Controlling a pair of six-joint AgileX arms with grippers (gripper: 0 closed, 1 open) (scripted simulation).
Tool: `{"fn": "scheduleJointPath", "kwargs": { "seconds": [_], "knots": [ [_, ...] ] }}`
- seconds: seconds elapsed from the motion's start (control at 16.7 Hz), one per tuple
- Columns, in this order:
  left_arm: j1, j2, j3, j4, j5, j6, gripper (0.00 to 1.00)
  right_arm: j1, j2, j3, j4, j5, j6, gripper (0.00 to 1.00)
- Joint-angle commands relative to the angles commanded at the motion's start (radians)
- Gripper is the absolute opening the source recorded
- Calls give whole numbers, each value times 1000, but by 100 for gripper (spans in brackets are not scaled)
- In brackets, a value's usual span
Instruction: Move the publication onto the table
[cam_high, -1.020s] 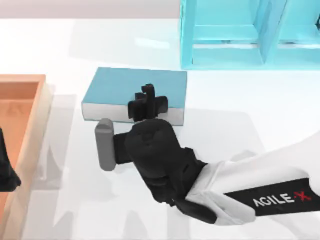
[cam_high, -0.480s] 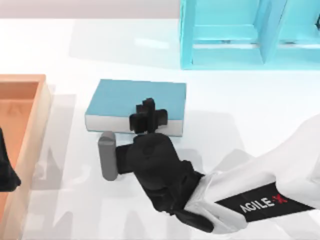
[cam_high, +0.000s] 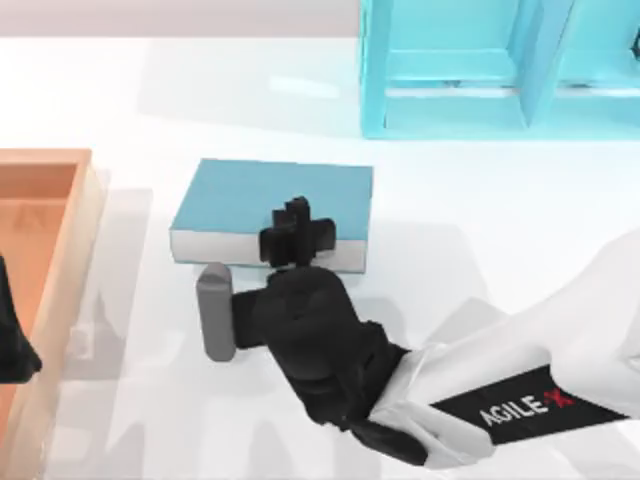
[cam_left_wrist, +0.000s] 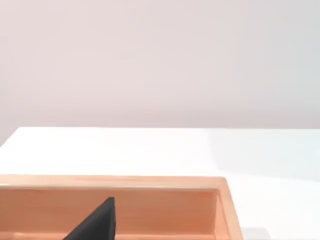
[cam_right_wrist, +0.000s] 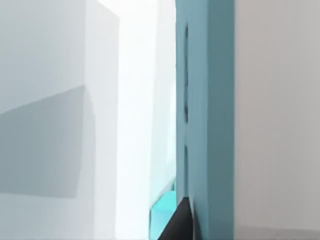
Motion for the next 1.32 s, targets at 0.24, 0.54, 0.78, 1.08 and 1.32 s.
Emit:
{"fn": "scheduleJointPath", "kwargs": {
  "seconds": [0.24,0.54,0.78,1.08,1.32],
  "knots": [
    [0,0,0,0,0,0,100,0,0,0,0,0,0,68],
    [0,0,0,0,0,0,100,0,0,0,0,0,0,100],
    [0,0,0,0,0,0,100,0,0,0,0,0,0,100],
    [0,0,0,0,0,0,100,3,0,-3,-3,2,3,100],
    [0,0,0,0,0,0,100,115,-44,-48,-76,93,78,100]
  ]
}}
